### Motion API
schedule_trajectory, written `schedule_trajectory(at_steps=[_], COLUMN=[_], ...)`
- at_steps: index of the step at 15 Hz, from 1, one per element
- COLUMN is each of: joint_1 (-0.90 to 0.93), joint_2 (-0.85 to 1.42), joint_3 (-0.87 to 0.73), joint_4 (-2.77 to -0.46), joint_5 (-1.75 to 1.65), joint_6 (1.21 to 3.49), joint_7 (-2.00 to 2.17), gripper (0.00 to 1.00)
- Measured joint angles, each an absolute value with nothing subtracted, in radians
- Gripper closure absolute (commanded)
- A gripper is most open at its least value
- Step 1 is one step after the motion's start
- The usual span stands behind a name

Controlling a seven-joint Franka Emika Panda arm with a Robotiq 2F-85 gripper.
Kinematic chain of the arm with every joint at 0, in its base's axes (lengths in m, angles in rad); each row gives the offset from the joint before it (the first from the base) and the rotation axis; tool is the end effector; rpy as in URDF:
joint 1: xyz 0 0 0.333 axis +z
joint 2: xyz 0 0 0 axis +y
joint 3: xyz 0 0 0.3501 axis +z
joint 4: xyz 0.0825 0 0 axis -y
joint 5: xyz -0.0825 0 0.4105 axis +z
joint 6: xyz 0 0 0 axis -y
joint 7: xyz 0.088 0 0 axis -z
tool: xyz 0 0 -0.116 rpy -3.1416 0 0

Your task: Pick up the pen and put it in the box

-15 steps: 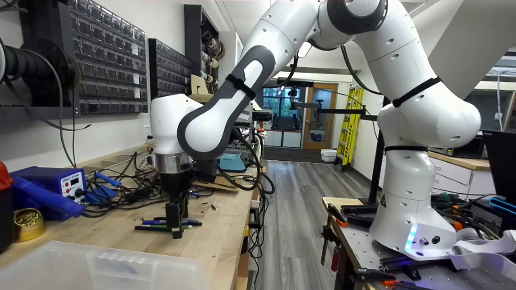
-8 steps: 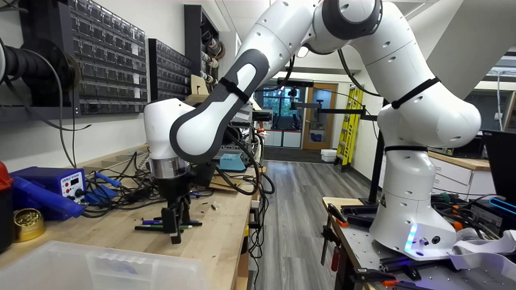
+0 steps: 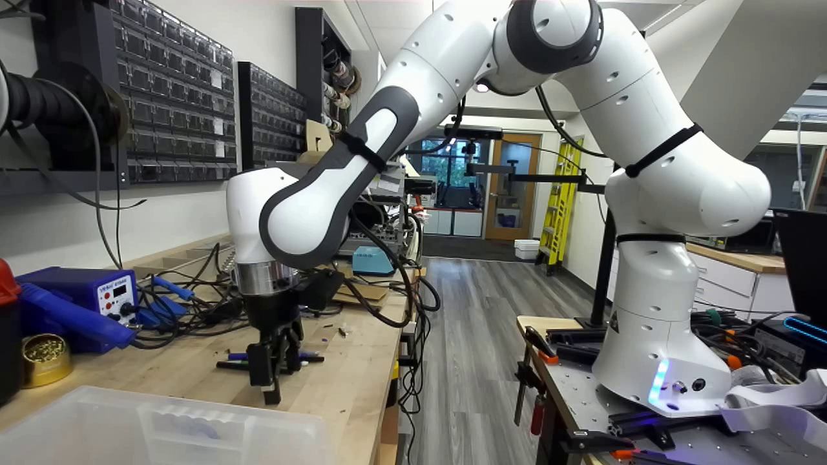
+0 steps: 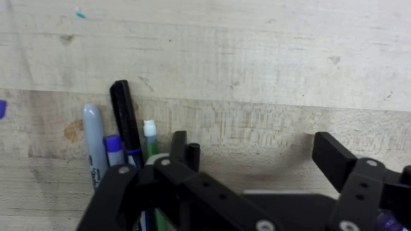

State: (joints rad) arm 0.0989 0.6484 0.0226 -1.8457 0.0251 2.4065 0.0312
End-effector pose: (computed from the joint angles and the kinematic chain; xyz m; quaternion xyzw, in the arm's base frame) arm 0.6633 0.0806 0.1614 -0.9984 -0.0334 0.0448 0.0115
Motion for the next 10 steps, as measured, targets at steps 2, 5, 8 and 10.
schedule_trajectory(at_steps=[2,5,8,10], joint_1=[0.091,0.075,0.061,0.059], joint_2=[0.648,0.649,0.653,0.660], joint_3=[0.022,0.017,0.016,0.018], joint_4=[-1.840,-1.829,-1.820,-1.817], joint_5=[0.028,0.028,0.028,0.028], joint_6=[2.417,2.442,2.448,2.448], joint_7=[0.031,0.031,0.031,0.031], gripper=[0.00,0.00,0.00,0.00])
